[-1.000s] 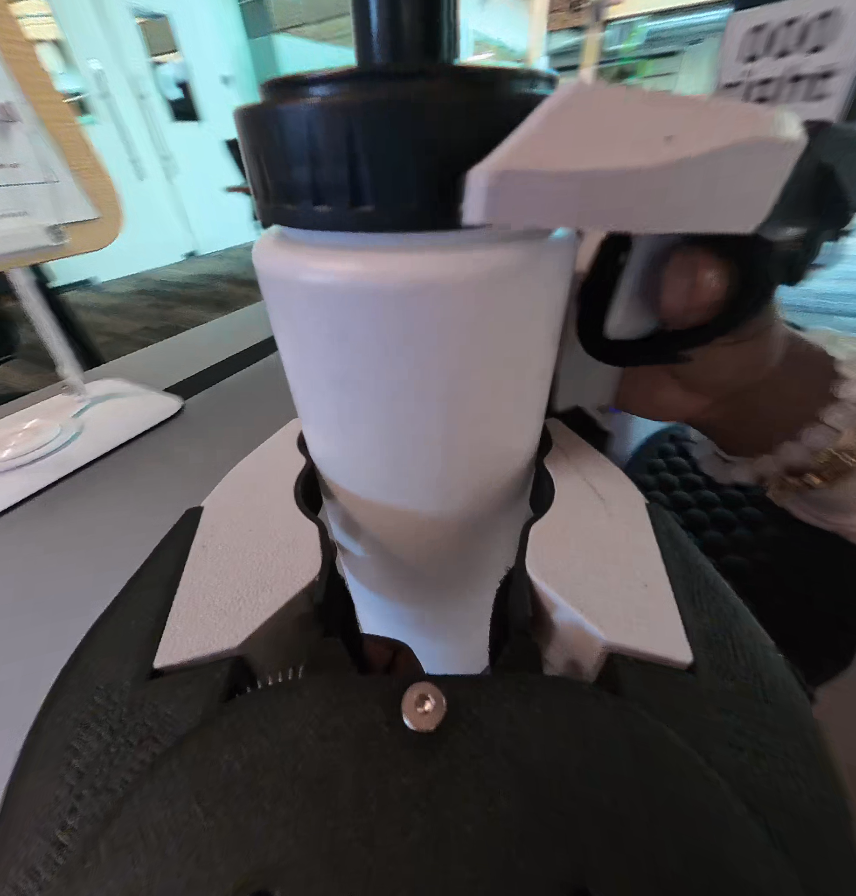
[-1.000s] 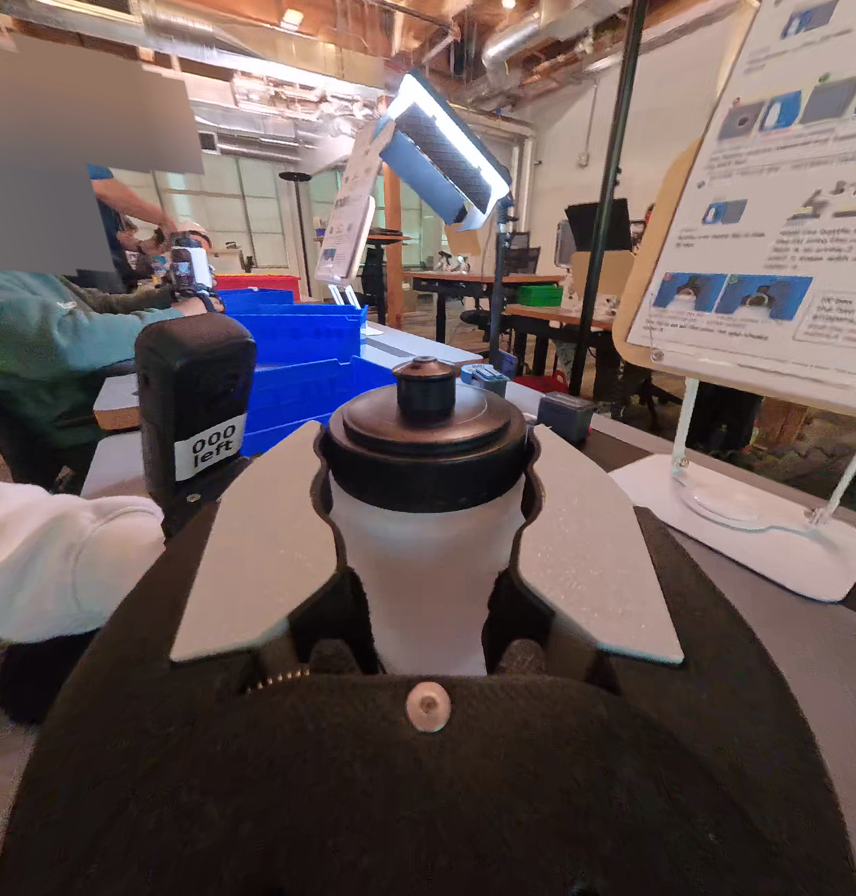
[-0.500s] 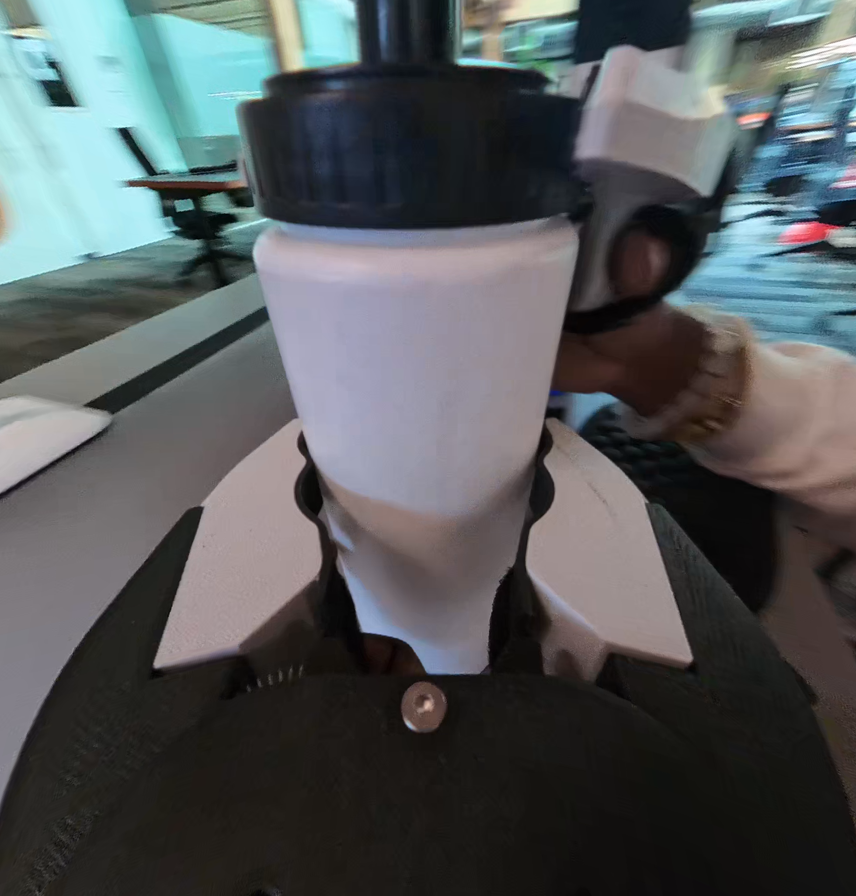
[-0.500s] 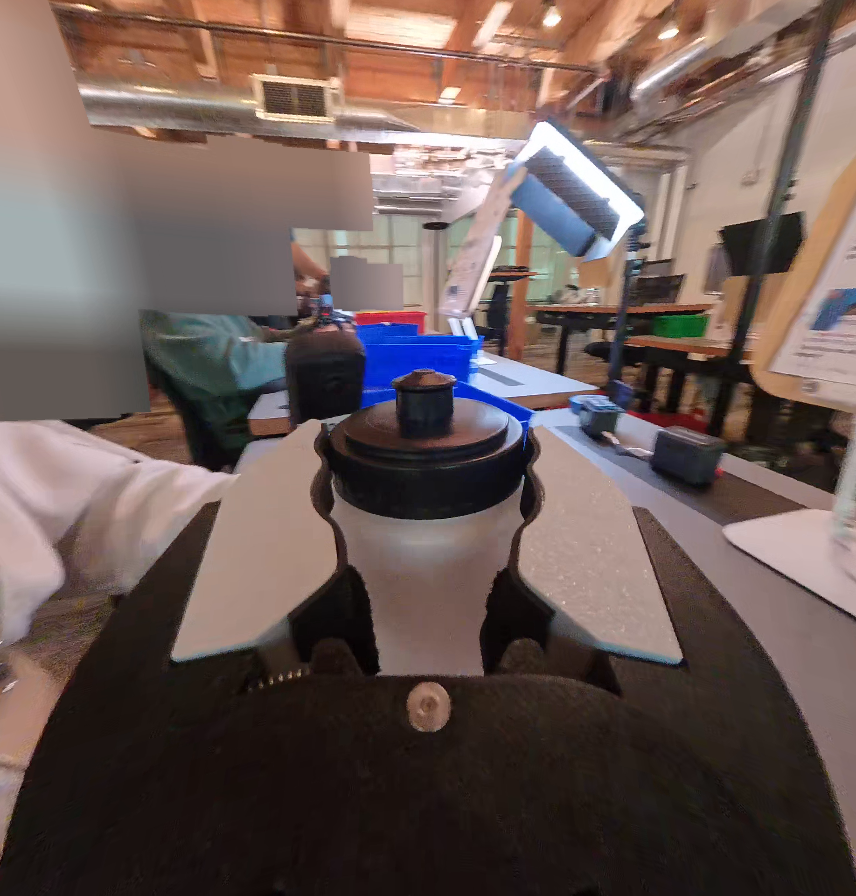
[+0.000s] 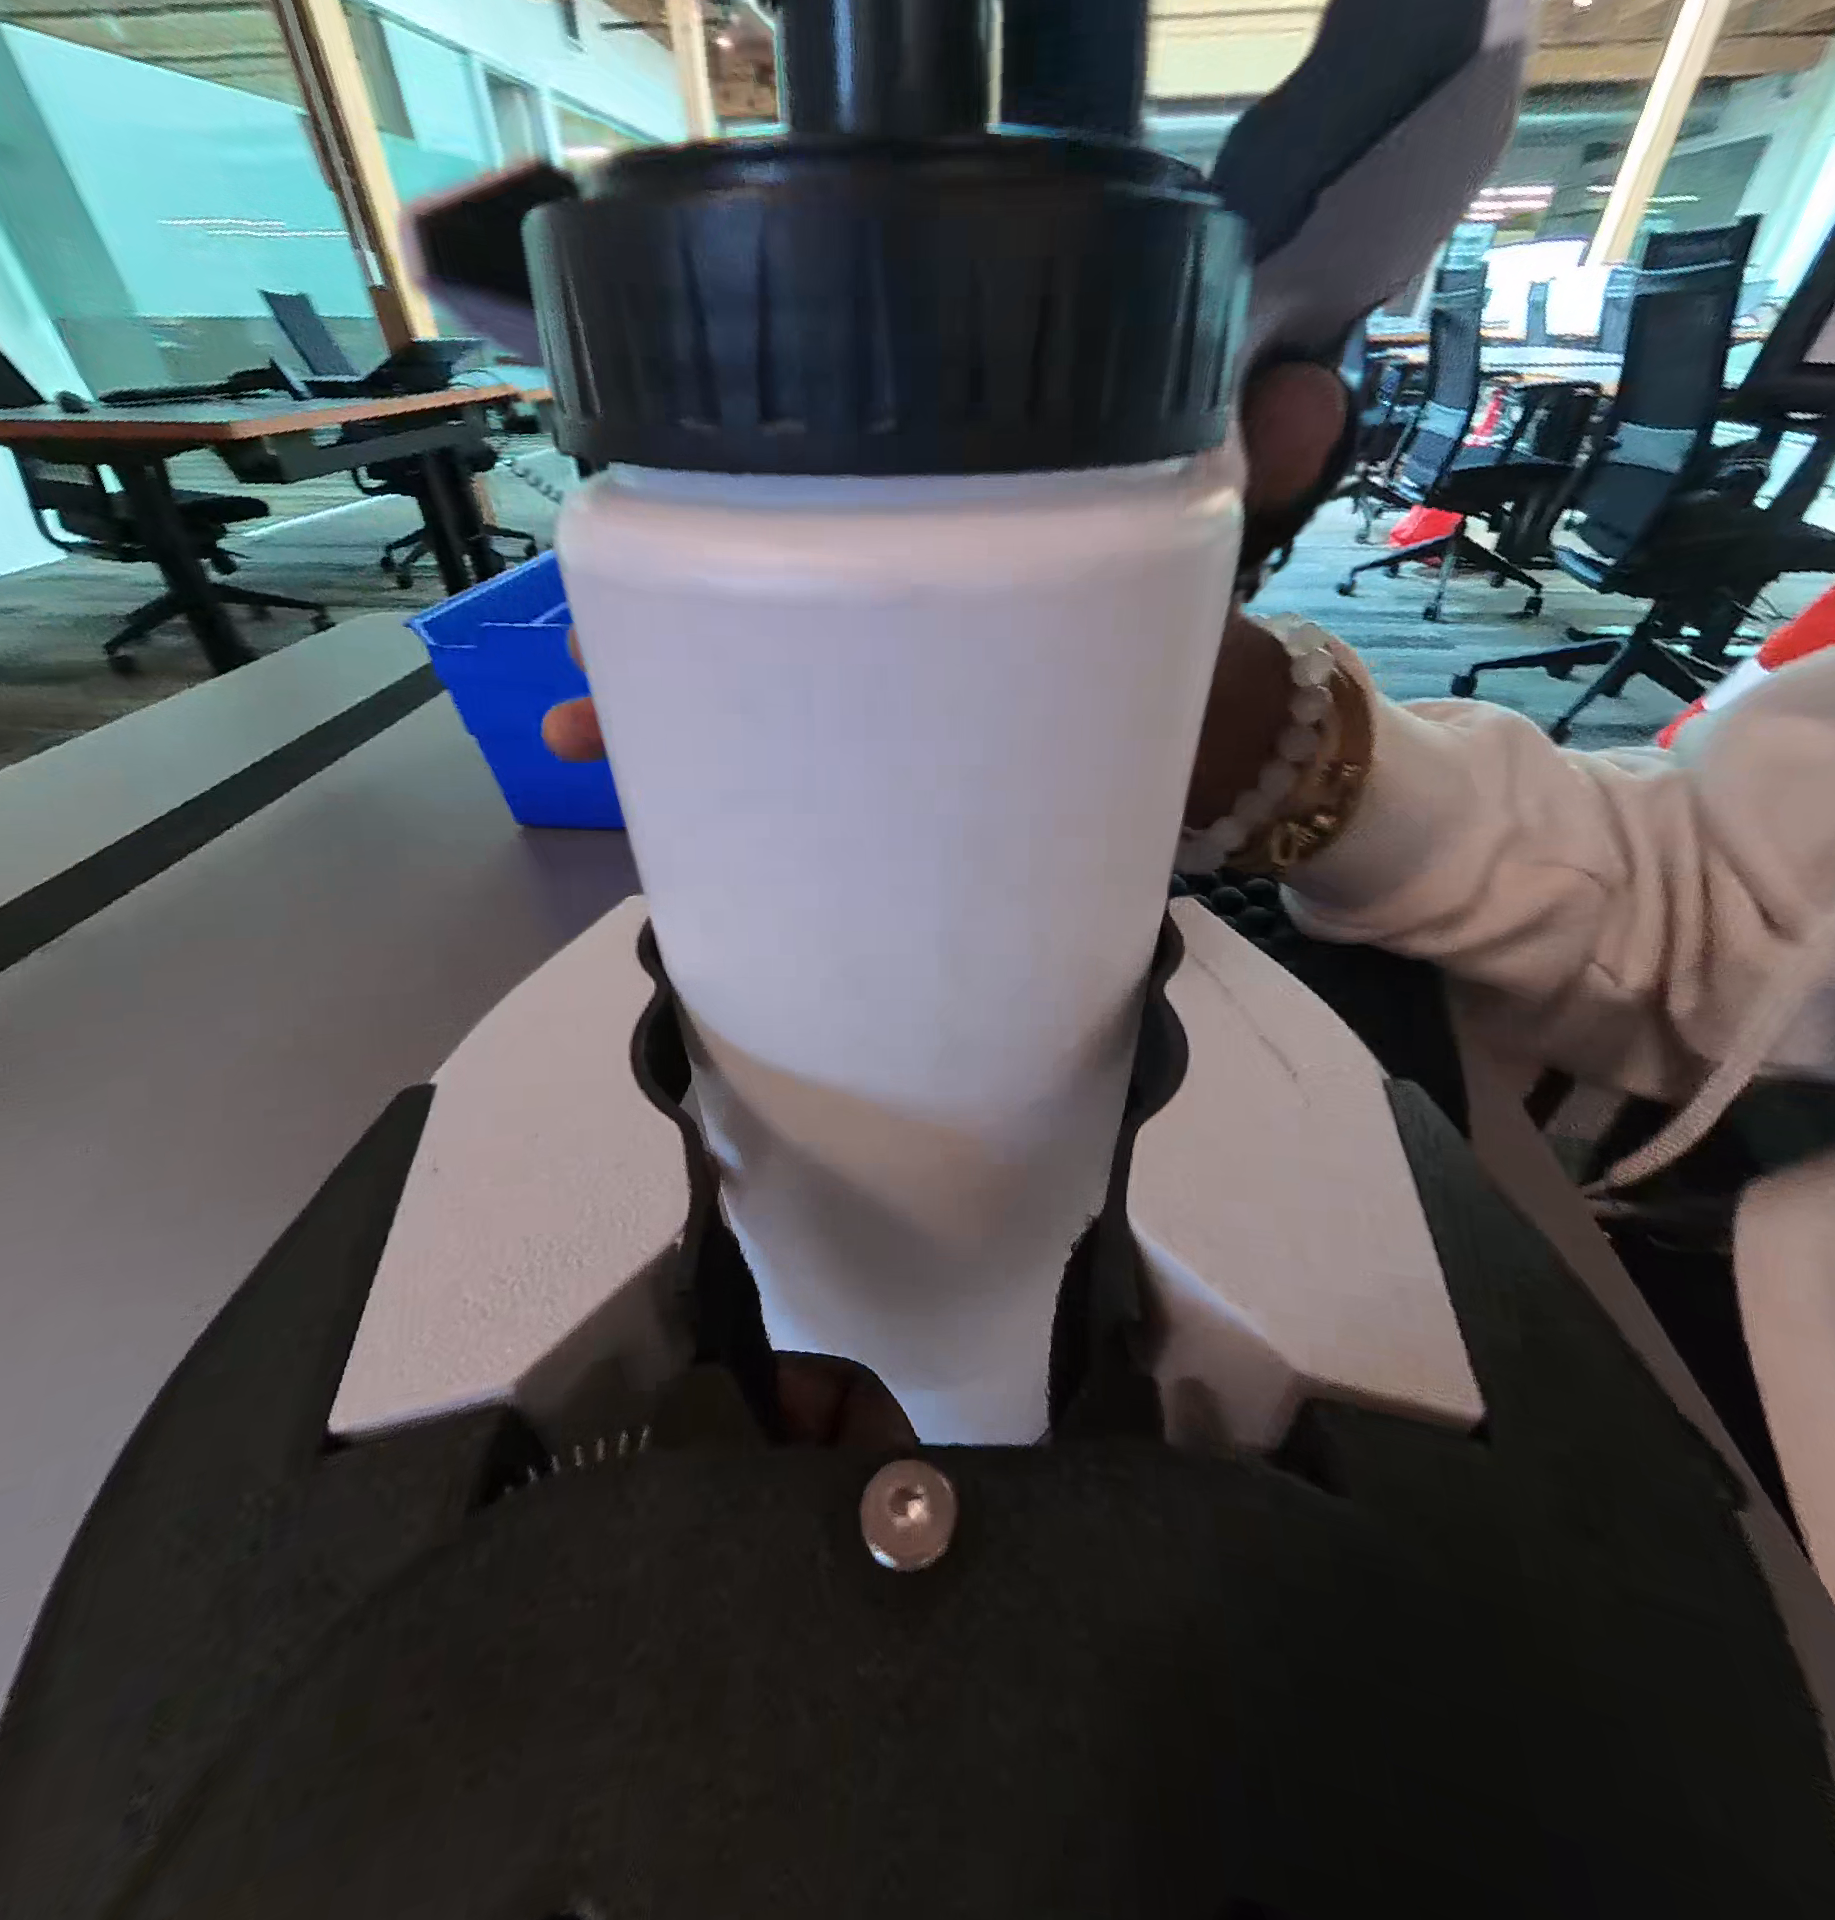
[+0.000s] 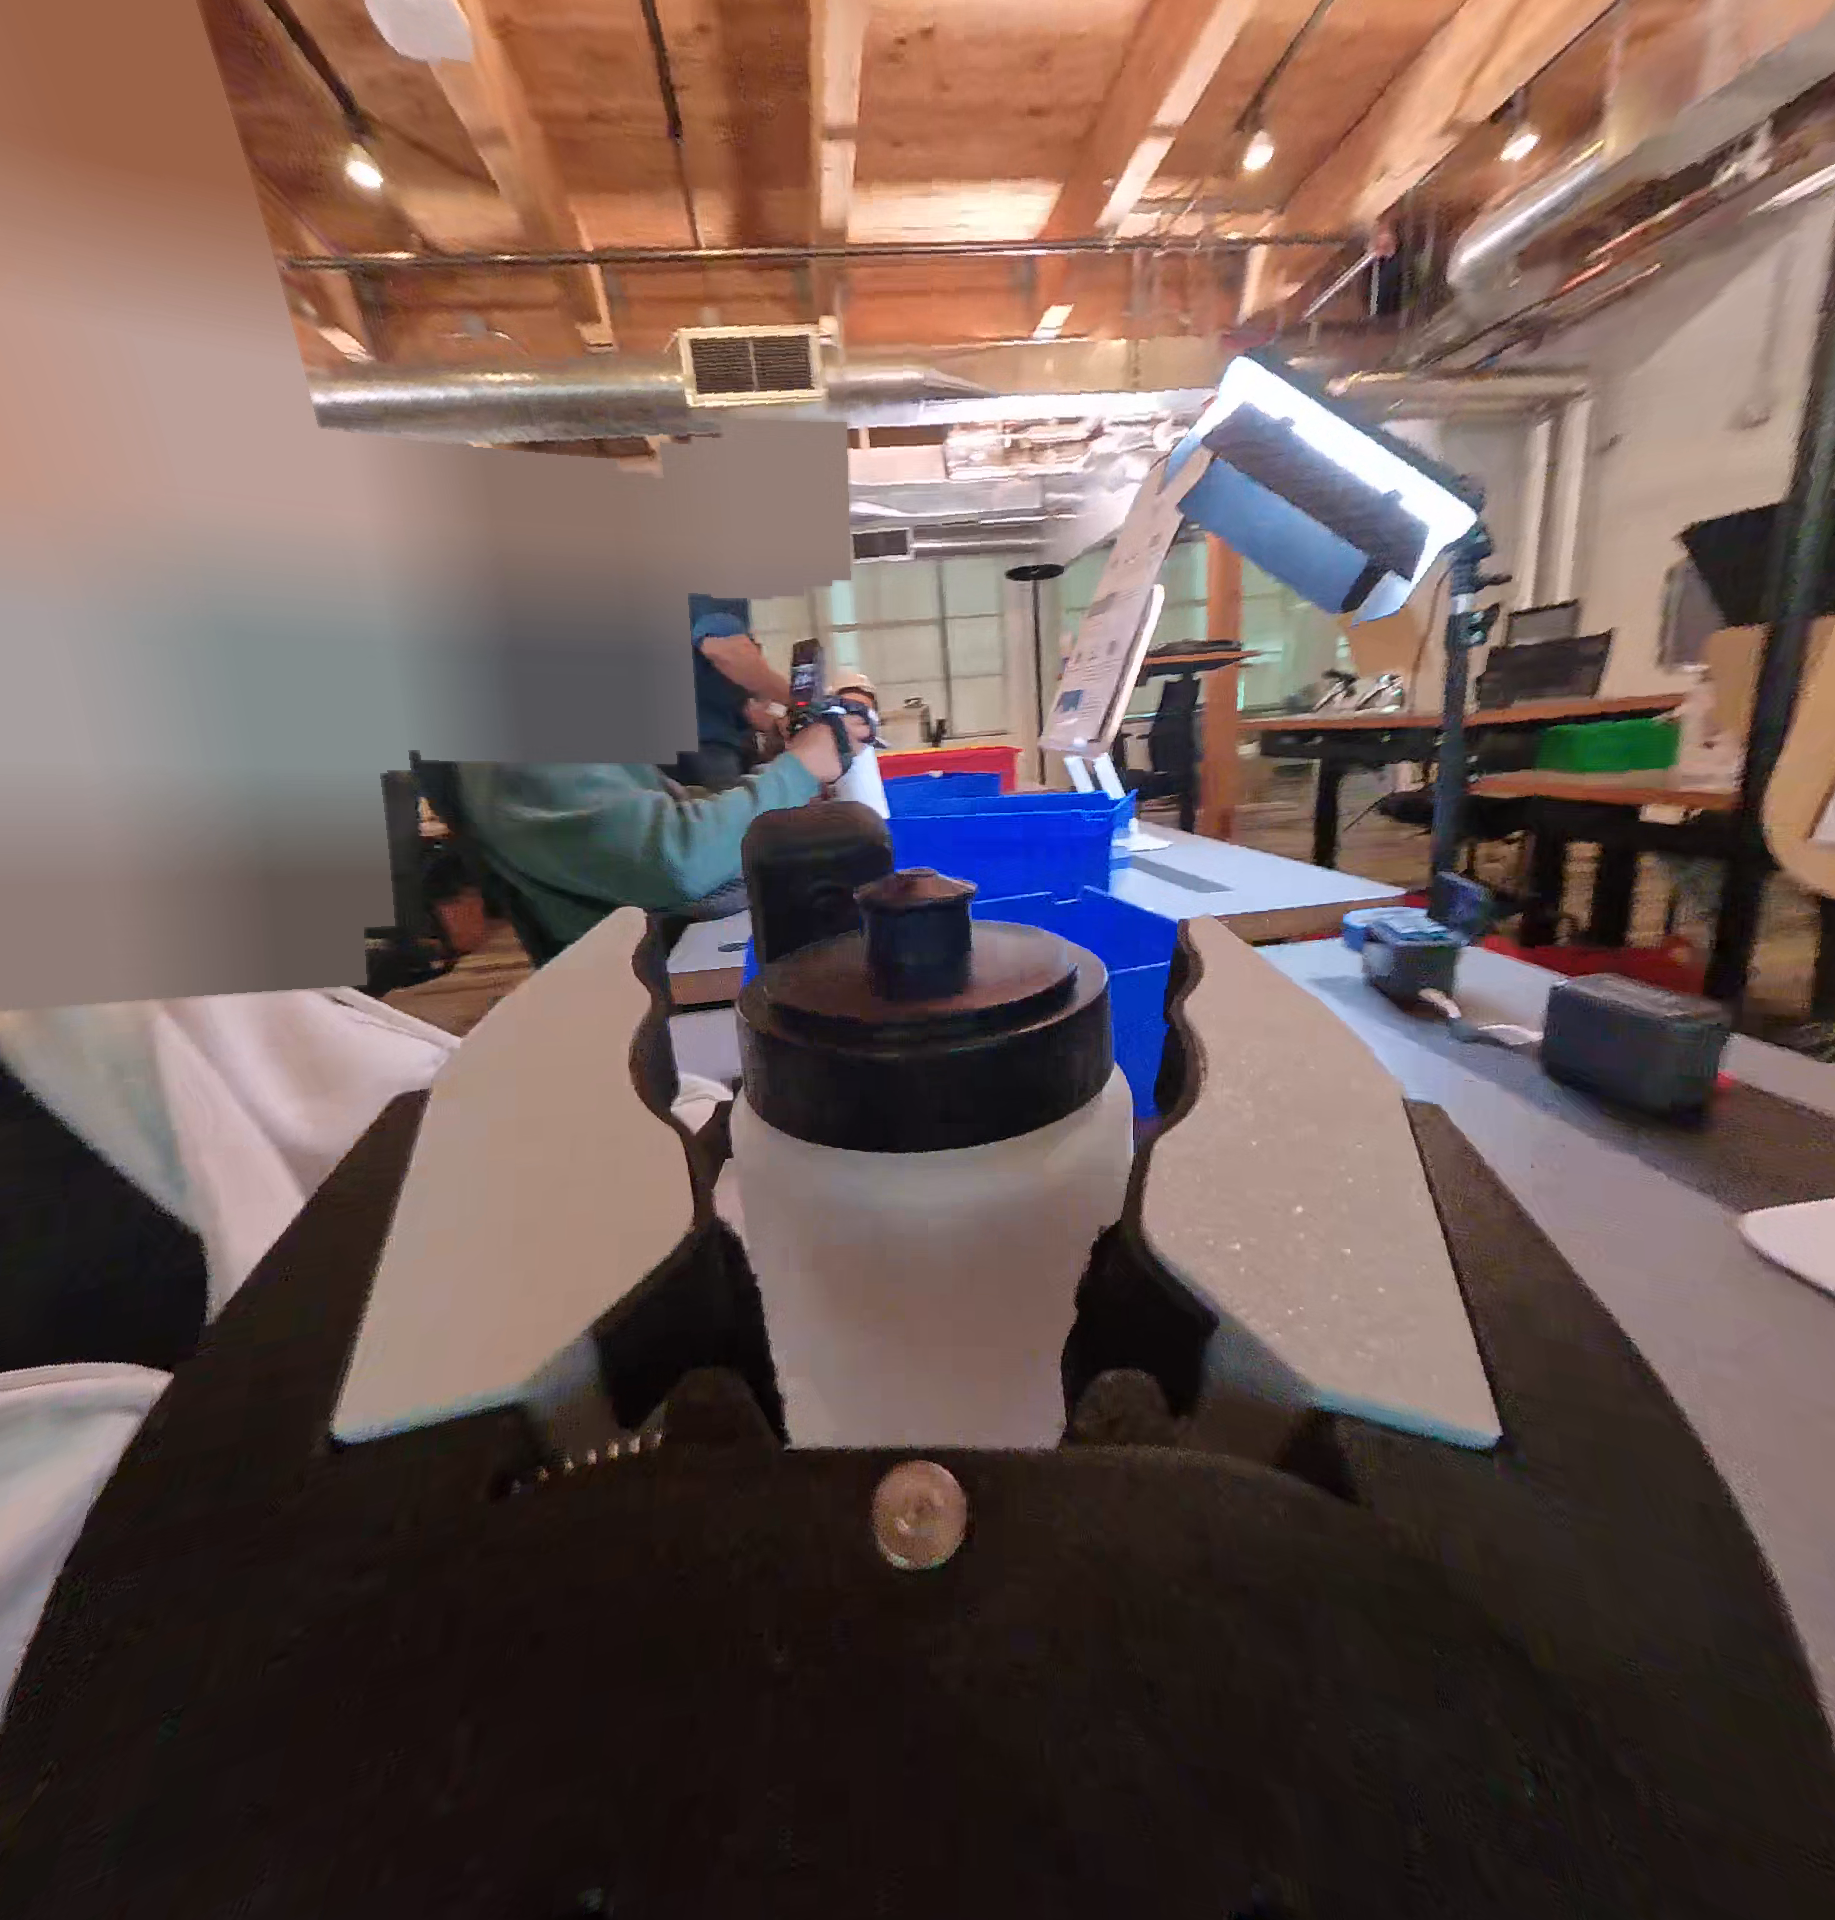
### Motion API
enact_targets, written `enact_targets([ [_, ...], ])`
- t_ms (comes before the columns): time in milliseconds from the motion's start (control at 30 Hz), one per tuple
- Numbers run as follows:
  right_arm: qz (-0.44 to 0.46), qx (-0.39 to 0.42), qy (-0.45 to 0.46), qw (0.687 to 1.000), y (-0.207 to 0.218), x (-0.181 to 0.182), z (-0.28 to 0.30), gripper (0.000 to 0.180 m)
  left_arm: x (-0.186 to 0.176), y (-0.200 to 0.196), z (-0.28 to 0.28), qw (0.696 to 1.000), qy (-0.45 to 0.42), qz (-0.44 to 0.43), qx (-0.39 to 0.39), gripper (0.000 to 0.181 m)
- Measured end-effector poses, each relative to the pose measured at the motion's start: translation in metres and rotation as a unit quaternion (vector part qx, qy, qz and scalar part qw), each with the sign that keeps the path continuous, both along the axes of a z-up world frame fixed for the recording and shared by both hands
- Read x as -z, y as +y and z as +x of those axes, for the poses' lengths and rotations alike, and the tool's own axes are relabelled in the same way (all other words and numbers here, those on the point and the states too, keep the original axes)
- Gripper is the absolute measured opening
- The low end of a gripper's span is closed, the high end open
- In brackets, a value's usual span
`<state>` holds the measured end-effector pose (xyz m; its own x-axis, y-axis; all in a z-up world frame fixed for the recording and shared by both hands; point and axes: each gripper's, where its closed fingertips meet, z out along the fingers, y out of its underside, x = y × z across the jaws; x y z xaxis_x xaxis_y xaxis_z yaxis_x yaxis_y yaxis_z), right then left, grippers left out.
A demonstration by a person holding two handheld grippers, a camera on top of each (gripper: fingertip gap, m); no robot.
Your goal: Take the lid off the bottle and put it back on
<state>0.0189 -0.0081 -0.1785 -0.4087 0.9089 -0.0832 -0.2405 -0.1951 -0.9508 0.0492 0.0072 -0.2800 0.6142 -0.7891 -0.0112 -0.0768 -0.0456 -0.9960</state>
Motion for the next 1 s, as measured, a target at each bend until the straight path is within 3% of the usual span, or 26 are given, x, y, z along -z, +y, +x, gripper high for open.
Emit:
enact_targets([
  [67, -0.004, -0.028, -0.026, 0.999, -0.003, 0.009, -0.002, 0.091, 0.000, -0.003, 0.002, 1.000, 0.005, 0.003, 0.010, 0.086],
  [133, 0.028, -0.021, -0.042, 0.999, -0.007, 0.016, -0.006, 0.077, 0.000, -0.002, 0.002, 1.000, 0.004, 0.000, 0.002, 0.086],
  [333, 0.035, 0.155, -0.052, 0.986, 0.021, 0.018, -0.019, 0.076, 0.001, 0.026, -0.017, 0.982, 0.025, -0.006, -0.187, 0.086],
  [467, 0.056, 0.224, -0.065, 0.971, 0.022, 0.017, -0.023, 0.076, 0.000, 0.028, -0.021, 0.977, 0.034, 0.007, -0.210, 0.086],
  [600, 0.127, 0.168, 0.010, 0.978, 0.007, 0.007, -0.017, 0.085, 0.000, 0.017, -0.009, 0.993, 0.036, 0.011, -0.109, 0.086],
  [767, 0.022, 0.023, -0.016, 0.999, 0.000, 0.010, -0.007, 0.087, 0.001, 0.000, 0.002, 1.000, 0.010, -0.016, -0.007, 0.086],
  [867, 0.023, -0.004, -0.025, 0.999, -0.006, 0.014, -0.006, 0.076, 0.002, -0.001, 0.003, 1.000, 0.017, -0.019, -0.009, 0.086],
  [1000, 0.044, 0.086, -0.029, 0.995, 0.006, 0.014, -0.011, 0.074, 0.003, 0.015, -0.006, 0.993, 0.030, -0.023, -0.112, 0.085],
])
